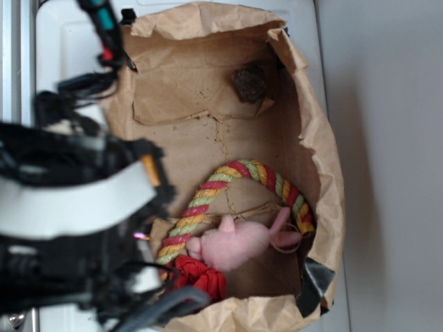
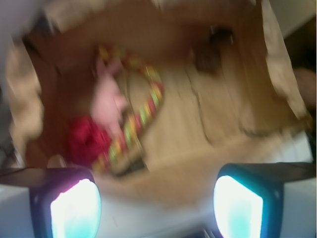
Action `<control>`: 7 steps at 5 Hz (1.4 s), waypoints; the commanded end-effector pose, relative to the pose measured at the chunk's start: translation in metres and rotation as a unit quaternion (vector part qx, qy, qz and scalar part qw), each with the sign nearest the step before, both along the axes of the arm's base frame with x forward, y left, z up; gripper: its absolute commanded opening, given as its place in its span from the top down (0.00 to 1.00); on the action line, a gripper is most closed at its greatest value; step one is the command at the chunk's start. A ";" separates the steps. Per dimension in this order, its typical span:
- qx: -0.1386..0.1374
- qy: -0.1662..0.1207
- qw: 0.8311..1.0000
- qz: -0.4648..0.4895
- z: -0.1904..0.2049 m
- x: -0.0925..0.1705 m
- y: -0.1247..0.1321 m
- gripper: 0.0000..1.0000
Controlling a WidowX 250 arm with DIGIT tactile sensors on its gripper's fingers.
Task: Grab the rock.
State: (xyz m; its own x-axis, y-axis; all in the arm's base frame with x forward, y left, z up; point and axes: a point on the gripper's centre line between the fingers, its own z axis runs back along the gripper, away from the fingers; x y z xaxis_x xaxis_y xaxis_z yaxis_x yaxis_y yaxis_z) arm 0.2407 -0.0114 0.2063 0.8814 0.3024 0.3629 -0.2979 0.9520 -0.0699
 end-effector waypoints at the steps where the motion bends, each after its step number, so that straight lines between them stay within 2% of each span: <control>1: -0.020 -0.068 0.997 0.033 -0.013 0.037 0.028 0.00; 2: -0.022 -0.079 0.996 0.043 -0.022 0.045 0.038 0.00; 4: -0.003 -0.077 0.995 0.068 -0.045 0.066 0.058 0.00; 6: 0.015 -0.081 0.992 0.094 -0.052 0.074 0.074 0.00; 7: 0.045 -0.090 0.983 0.155 -0.052 0.073 0.084 0.00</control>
